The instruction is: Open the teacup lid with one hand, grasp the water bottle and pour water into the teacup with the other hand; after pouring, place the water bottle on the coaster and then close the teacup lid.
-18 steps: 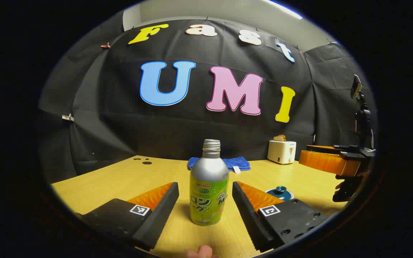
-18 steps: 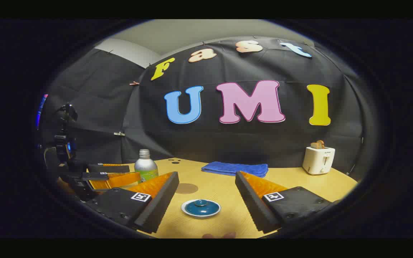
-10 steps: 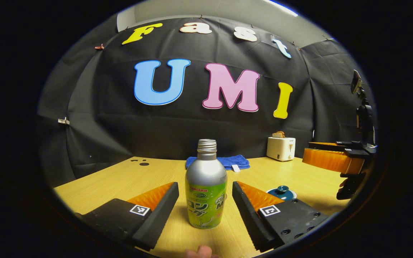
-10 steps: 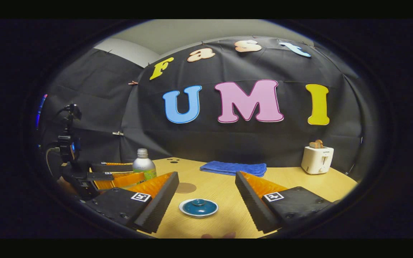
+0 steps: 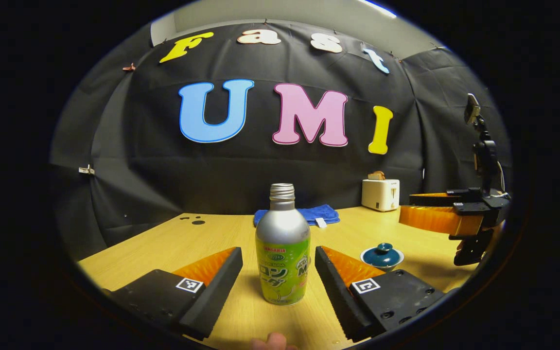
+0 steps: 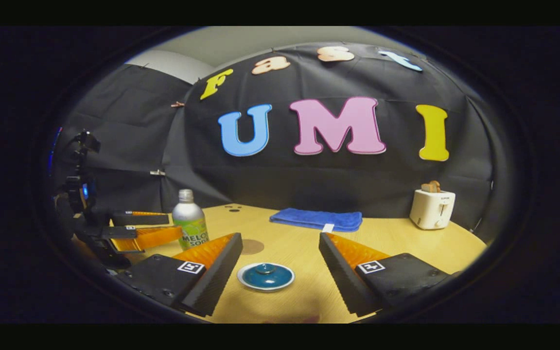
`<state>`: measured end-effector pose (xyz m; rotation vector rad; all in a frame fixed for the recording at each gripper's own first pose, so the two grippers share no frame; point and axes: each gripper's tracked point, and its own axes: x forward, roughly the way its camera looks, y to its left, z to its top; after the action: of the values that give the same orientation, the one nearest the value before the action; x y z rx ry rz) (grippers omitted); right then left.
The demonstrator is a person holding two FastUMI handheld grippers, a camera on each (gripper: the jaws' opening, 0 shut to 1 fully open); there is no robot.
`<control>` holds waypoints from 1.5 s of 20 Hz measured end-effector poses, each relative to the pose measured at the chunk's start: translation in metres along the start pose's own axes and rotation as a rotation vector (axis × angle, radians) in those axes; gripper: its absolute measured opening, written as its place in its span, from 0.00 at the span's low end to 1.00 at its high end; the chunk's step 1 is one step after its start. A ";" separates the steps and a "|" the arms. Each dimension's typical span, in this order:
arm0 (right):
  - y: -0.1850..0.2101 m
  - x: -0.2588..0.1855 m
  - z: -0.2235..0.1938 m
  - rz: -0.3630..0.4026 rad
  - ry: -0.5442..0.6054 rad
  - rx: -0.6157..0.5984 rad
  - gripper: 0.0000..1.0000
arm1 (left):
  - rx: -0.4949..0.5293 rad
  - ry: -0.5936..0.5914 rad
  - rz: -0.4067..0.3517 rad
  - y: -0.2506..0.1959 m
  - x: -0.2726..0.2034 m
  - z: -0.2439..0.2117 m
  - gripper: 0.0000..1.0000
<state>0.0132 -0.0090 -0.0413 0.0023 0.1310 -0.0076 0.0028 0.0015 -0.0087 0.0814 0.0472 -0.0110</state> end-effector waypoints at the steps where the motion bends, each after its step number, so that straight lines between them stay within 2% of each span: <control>1: 0.004 0.002 -0.007 0.008 0.030 -0.008 0.98 | 0.000 0.000 0.004 0.002 -0.001 0.000 0.95; 3: 0.007 0.008 -0.020 0.015 0.083 -0.035 0.98 | -0.011 -0.005 0.008 0.002 -0.002 0.001 0.95; 5: 0.007 0.013 -0.030 0.012 0.121 -0.055 0.93 | -0.020 -0.003 0.011 0.002 0.000 -0.001 0.95; 8: 0.013 0.019 -0.041 0.027 0.166 -0.052 0.77 | -0.033 0.007 0.008 0.002 0.001 -0.007 0.95; 11: 0.015 0.023 -0.053 0.031 0.214 -0.056 0.75 | -0.038 0.018 0.008 0.004 0.003 -0.010 0.95; 13: 0.017 0.024 -0.061 0.042 0.240 -0.053 0.68 | -0.042 0.021 0.009 0.005 0.004 -0.012 0.96; 14: 0.019 0.025 -0.059 0.047 0.240 -0.050 0.59 | -0.042 0.021 0.012 0.006 0.004 -0.013 0.95; 16: 0.020 0.025 -0.055 0.052 0.232 -0.043 0.52 | -0.046 0.023 0.015 0.007 0.004 -0.014 0.96; 18: 0.022 0.023 -0.058 0.065 0.238 -0.031 0.33 | -0.048 0.024 0.016 0.007 0.005 -0.015 0.95; 23: 0.026 0.018 -0.048 0.085 0.222 0.004 0.31 | -0.052 0.028 0.010 0.004 0.006 -0.016 0.95; 26: 0.020 0.010 -0.013 0.068 0.128 0.035 0.36 | -0.054 0.043 0.004 0.000 0.013 -0.019 0.95; 27: 0.015 0.005 -0.003 0.064 0.103 0.043 0.31 | -0.050 0.043 0.004 -0.002 0.015 -0.020 0.95; 30: 0.000 -0.008 0.013 0.043 0.057 0.034 0.31 | -0.038 0.042 0.003 -0.005 0.024 -0.019 0.95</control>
<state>0.0069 -0.0089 -0.0276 0.0390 0.1877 0.0328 0.0255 -0.0019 -0.0291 0.0438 0.0893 -0.0054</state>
